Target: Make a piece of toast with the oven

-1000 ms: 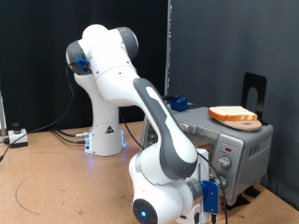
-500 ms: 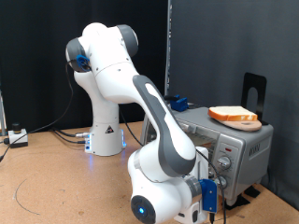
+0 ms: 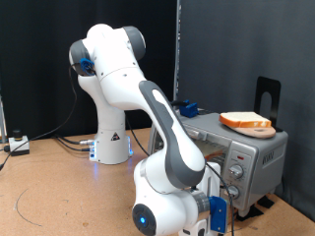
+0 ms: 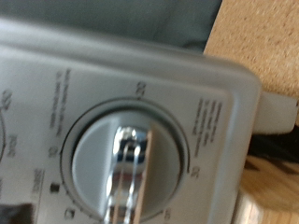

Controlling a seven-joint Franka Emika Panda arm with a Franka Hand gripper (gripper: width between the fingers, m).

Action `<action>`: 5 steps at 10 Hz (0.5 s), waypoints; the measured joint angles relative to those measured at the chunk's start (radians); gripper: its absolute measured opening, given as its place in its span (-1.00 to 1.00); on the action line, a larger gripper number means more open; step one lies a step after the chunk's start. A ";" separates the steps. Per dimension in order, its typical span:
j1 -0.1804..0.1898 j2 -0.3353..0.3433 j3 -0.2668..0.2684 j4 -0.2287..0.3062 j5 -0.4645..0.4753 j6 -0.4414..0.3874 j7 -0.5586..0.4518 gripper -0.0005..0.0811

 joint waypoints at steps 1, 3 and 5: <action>0.001 0.000 0.003 -0.005 0.008 0.004 0.003 0.79; 0.002 0.000 0.012 -0.009 0.014 0.004 0.003 0.95; 0.002 0.000 0.019 -0.012 0.017 0.004 0.005 0.99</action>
